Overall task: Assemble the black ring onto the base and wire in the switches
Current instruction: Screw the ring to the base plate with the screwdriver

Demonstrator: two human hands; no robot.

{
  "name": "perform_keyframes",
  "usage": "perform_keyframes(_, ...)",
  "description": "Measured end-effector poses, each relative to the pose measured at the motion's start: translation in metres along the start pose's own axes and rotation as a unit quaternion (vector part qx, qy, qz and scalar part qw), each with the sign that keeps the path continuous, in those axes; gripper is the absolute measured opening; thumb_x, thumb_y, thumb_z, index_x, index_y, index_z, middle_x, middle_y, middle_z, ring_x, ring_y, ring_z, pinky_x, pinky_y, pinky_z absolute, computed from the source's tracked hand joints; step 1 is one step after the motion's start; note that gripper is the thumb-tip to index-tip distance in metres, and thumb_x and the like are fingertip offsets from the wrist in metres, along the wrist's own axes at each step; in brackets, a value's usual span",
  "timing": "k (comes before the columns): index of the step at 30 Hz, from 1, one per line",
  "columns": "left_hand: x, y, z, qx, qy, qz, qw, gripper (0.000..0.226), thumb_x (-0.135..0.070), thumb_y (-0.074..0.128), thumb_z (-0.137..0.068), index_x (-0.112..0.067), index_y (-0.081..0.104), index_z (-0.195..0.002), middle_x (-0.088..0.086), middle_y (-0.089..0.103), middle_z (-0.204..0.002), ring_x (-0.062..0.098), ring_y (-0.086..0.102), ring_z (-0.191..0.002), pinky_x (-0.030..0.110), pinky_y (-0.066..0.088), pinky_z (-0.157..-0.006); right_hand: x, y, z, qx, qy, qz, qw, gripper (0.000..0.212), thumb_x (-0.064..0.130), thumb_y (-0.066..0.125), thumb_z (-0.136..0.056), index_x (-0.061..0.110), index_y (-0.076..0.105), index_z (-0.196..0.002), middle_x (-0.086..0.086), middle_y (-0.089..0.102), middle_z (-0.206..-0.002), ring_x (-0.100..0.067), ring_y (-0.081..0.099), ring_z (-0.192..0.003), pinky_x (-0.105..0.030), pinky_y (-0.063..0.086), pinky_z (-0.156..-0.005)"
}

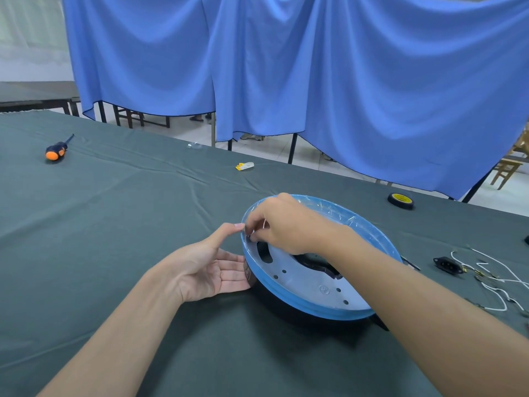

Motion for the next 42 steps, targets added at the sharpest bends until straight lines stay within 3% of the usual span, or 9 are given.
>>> perform_keyframes(6, -0.001, 0.000, 0.000, -0.002, 0.006, 0.007, 1.000, 0.093, -0.043, 0.086, -0.056, 0.016, 0.052, -0.120, 0.028, 0.069, -0.110, 0.035, 0.073, -0.092, 0.039, 0.060, -0.065, -0.002, 0.002, 0.001, -0.029, 0.010, 0.050, 0.998, 0.024, 0.038, 0.058, -0.091, 0.019, 0.068, -0.081, 0.000, 0.065, -0.079, -0.023, 0.059, -0.077, -0.043, 0.054, -0.071)
perform_keyframes(10, -0.001, 0.000, 0.001, -0.003, 0.006, 0.007, 1.000, 0.091, -0.043, 0.084, -0.059, 0.016, 0.052, -0.120, 0.029, 0.069, -0.111, 0.035, 0.072, -0.093, 0.040, 0.061, -0.066, -0.002, 0.003, 0.005, -0.032, -0.012, 0.016, 0.999, 0.009, 0.029, 0.062, -0.090, 0.026, 0.070, -0.090, 0.008, 0.063, -0.083, -0.015, 0.055, -0.080, -0.041, 0.052, -0.075)
perform_keyframes(15, -0.002, 0.001, 0.003, -0.013, 0.007, 0.004, 1.000, 0.086, -0.043, 0.083, -0.063, 0.015, 0.053, -0.118, 0.028, 0.069, -0.111, 0.036, 0.072, -0.094, 0.040, 0.061, -0.067, -0.005, 0.000, 0.011, -0.091, 0.007, 0.061, 0.994, 0.044, 0.043, 0.054, -0.093, 0.019, 0.047, -0.056, 0.002, 0.055, -0.059, -0.016, 0.049, -0.060, -0.033, 0.043, -0.052)
perform_keyframes(17, -0.003, 0.000, 0.005, -0.033, 0.013, -0.007, 0.999, 0.088, -0.043, 0.086, -0.057, 0.016, 0.053, -0.115, 0.028, 0.070, -0.107, 0.036, 0.073, -0.091, 0.039, 0.060, -0.063, -0.014, -0.009, 0.019, -0.118, 0.032, 0.055, 0.991, 0.047, 0.045, 0.051, -0.093, 0.017, 0.043, -0.055, 0.003, 0.049, -0.054, -0.014, 0.044, -0.056, -0.030, 0.035, -0.050)
perform_keyframes(21, -0.013, -0.012, 0.011, -0.100, 0.040, -0.017, 0.994, 0.090, -0.043, 0.081, -0.046, 0.017, 0.053, -0.107, 0.029, 0.072, -0.096, 0.035, 0.074, -0.076, 0.038, 0.059, -0.053, -0.048, -0.037, 0.049, -0.180, 0.105, 0.047, 0.977, 0.038, 0.044, 0.050, -0.092, 0.016, 0.059, -0.069, 0.003, 0.060, -0.064, -0.022, 0.054, -0.070, -0.032, 0.044, -0.059)
perform_keyframes(27, -0.015, -0.019, 0.016, -0.134, 0.060, 0.040, 0.988, 0.069, -0.042, 0.070, -0.080, 0.019, 0.051, -0.105, 0.030, 0.071, -0.085, 0.034, 0.073, -0.066, 0.038, 0.057, -0.045, -0.112, -0.054, 0.103, -0.300, 0.271, 0.021, 0.914, 0.028, 0.036, 0.051, -0.091, 0.018, 0.059, -0.071, 0.002, 0.063, -0.072, -0.028, 0.058, -0.076, -0.033, 0.047, -0.066)
perform_keyframes(31, -0.014, -0.016, 0.015, -0.146, 0.076, 0.067, 0.984, 0.070, -0.041, 0.070, -0.082, 0.019, 0.049, -0.110, 0.029, 0.067, -0.102, 0.034, 0.073, -0.077, 0.043, 0.061, -0.059, -0.145, -0.023, 0.127, -0.124, 0.413, 0.044, 0.901, 0.016, 0.028, 0.049, -0.085, 0.014, 0.057, -0.088, -0.009, 0.056, -0.091, -0.034, 0.055, -0.086, -0.035, 0.047, -0.072)
perform_keyframes(35, -0.012, -0.014, 0.017, -0.152, 0.082, 0.075, 0.982, 0.077, -0.042, 0.071, -0.081, 0.019, 0.046, -0.120, 0.029, 0.064, -0.113, 0.035, 0.070, -0.093, 0.044, 0.055, -0.069, -0.142, 0.008, 0.141, 0.061, 0.430, 0.036, 0.900, 0.019, 0.031, 0.053, -0.078, 0.012, 0.053, -0.079, -0.008, 0.067, -0.071, -0.024, 0.066, -0.058, -0.031, 0.057, -0.062)
perform_keyframes(42, -0.010, -0.012, 0.020, -0.166, 0.095, 0.052, 0.980, 0.075, -0.043, 0.079, -0.075, 0.012, 0.049, -0.115, 0.028, 0.063, -0.111, 0.032, 0.073, -0.081, 0.041, 0.057, -0.055, -0.140, 0.005, 0.147, 0.007, 0.451, -0.051, 0.891, 0.019, 0.014, 0.047, -0.086, 0.009, 0.033, -0.098, -0.012, 0.051, -0.089, -0.030, 0.062, -0.066, -0.028, 0.050, -0.043)
Point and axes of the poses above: each hand's wrist, its own z-axis away from the middle knuckle, its own y-axis out of the palm, x = y × z, the point moved 6 cm from there along -z, towards the middle knuckle
